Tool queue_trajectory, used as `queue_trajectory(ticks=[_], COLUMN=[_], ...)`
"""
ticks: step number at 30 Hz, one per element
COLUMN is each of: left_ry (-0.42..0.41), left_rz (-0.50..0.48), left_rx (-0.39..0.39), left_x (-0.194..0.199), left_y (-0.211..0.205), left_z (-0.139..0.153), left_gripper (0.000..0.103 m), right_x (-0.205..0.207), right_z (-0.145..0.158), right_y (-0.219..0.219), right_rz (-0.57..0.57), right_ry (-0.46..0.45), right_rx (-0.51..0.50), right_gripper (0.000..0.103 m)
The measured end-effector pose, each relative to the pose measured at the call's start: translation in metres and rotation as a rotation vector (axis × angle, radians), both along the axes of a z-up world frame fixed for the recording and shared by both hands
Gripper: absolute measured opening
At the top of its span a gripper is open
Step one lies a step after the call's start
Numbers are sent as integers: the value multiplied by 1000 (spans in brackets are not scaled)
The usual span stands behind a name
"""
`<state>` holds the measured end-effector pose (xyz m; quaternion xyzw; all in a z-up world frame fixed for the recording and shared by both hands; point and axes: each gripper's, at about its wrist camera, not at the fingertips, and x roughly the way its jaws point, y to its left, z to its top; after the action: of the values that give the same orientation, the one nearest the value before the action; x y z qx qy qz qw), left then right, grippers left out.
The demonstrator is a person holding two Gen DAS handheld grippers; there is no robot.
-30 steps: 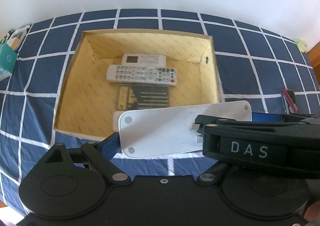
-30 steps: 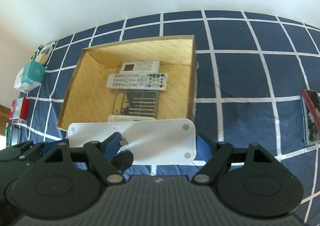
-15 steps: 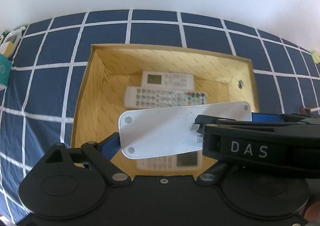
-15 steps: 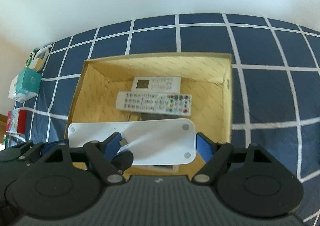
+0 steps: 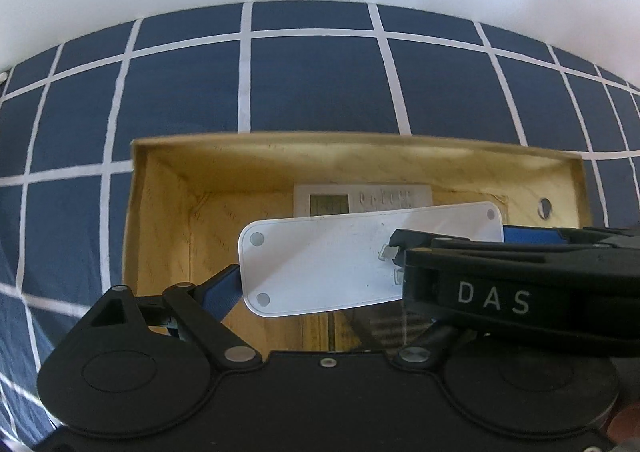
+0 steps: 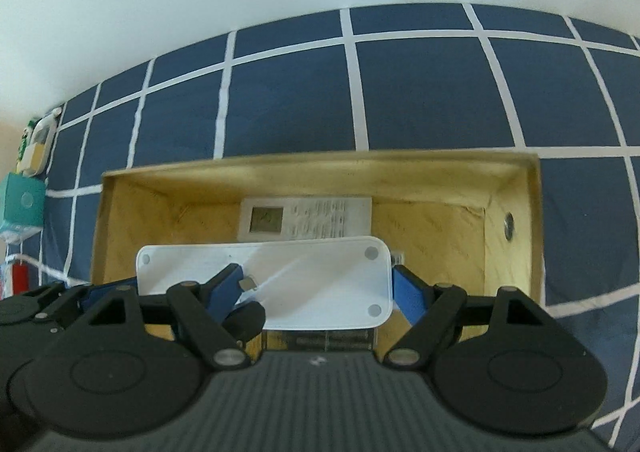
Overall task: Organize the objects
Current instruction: 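Lower the power strip into the box and open the right tool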
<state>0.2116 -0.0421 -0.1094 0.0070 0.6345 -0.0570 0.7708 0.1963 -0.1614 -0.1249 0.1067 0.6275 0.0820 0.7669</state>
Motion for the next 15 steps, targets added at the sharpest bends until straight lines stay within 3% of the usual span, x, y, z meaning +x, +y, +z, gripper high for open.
queue_trajectory(ticks=[15], left_ry=[30], left_rz=[-31], left_rx=[-7], left_x=[38], left_y=[5], left_z=[-32], left_gripper=[89], right_x=[42], right_z=[-35], right_y=[1], right_rz=[-44], right_ry=[40], right_rx=[-12], right_gripper=[80])
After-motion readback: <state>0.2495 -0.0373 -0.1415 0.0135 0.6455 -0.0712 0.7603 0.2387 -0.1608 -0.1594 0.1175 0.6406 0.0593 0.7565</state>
